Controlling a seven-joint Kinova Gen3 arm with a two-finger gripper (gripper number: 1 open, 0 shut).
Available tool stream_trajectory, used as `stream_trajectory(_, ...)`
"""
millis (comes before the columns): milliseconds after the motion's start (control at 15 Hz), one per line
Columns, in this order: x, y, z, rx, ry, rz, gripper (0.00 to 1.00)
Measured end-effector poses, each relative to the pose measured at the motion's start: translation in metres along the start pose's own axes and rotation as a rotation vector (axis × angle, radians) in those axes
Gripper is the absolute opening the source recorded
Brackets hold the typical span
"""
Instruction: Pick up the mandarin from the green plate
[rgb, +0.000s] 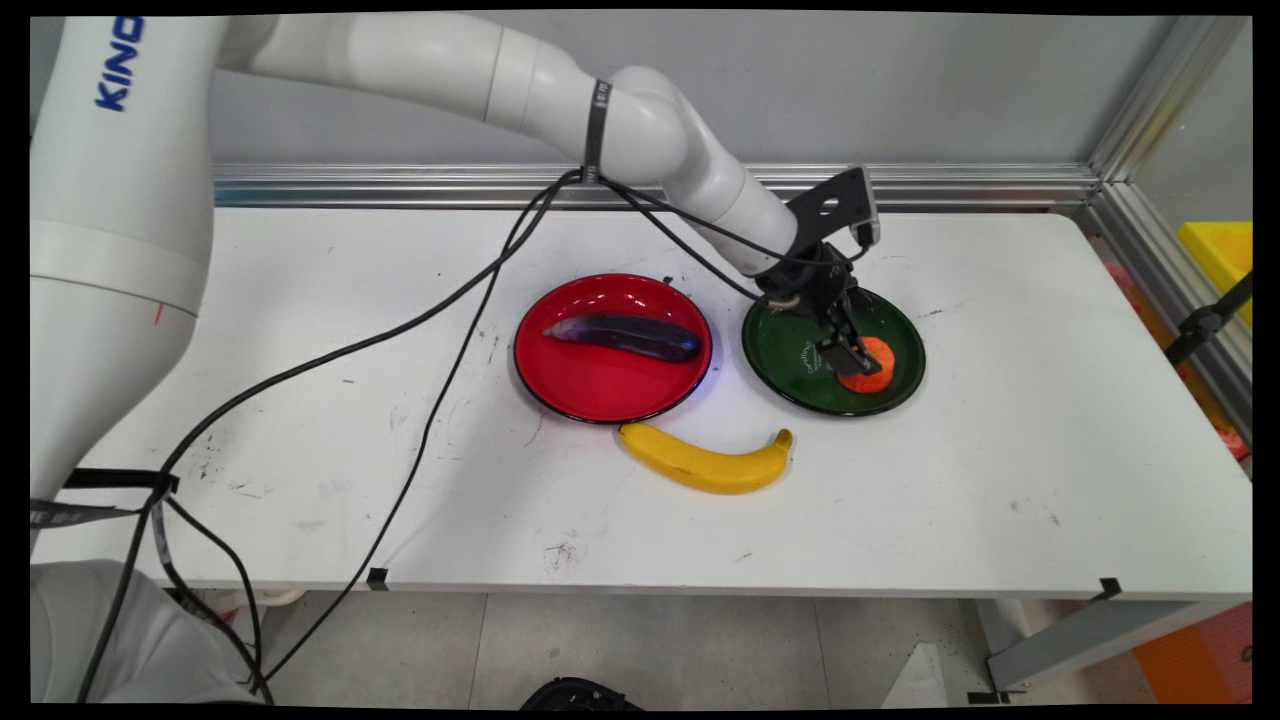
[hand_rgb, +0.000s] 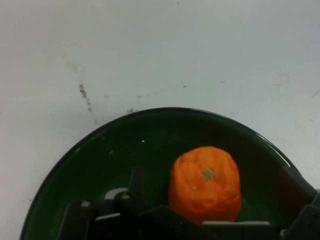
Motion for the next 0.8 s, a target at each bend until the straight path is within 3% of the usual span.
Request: stream_trajectory(800,-0.001,0.004,0.023,0.011,-0.032,-0.018,1.0)
